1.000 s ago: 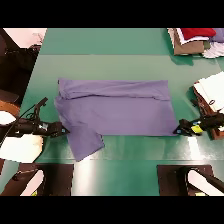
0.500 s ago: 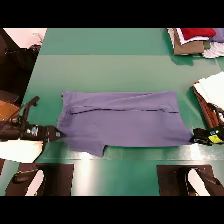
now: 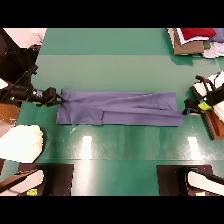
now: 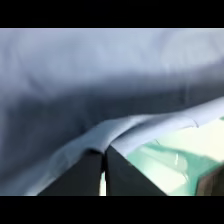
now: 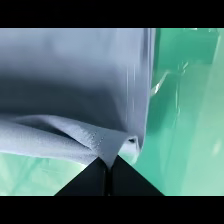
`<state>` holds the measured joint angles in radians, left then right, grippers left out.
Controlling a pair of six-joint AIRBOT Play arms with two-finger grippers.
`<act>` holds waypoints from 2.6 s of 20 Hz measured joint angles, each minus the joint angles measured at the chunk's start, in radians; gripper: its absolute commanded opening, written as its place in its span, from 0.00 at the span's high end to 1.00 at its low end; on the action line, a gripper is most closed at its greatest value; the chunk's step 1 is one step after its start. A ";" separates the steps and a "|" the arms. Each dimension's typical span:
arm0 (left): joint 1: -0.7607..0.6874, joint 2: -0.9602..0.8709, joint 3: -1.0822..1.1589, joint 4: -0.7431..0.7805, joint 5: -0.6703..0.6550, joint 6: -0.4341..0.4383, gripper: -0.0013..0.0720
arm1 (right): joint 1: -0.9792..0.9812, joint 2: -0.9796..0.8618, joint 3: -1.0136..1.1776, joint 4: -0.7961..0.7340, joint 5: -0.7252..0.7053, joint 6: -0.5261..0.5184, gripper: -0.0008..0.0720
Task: Fold the shirts.
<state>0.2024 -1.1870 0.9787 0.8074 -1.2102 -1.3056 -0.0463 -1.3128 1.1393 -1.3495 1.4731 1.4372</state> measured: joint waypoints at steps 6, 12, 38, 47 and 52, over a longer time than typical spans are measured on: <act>0.000 -0.226 0.108 -0.042 0.108 0.048 0.95 | 0.032 -0.258 0.256 0.092 -0.025 0.016 0.96; 0.002 -0.273 0.129 -0.092 0.213 0.075 0.34 | 0.025 -0.388 0.412 0.235 -0.101 0.022 0.39; -0.330 -0.304 0.252 -0.151 0.207 0.106 0.95 | -0.134 -0.464 0.136 0.500 -0.032 -0.299 0.97; -0.576 -0.528 0.536 -0.032 0.230 0.017 0.95 | -0.085 -0.177 0.161 0.640 -0.008 -0.208 0.97; -0.674 -0.626 0.608 -0.004 0.231 -0.019 0.95 | 0.014 -0.111 0.332 0.681 0.016 -0.116 0.97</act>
<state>-0.4717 -1.8130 1.5867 0.8032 -0.9794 -1.3243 -0.0322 -1.4239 1.4708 -0.6682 1.4895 1.3212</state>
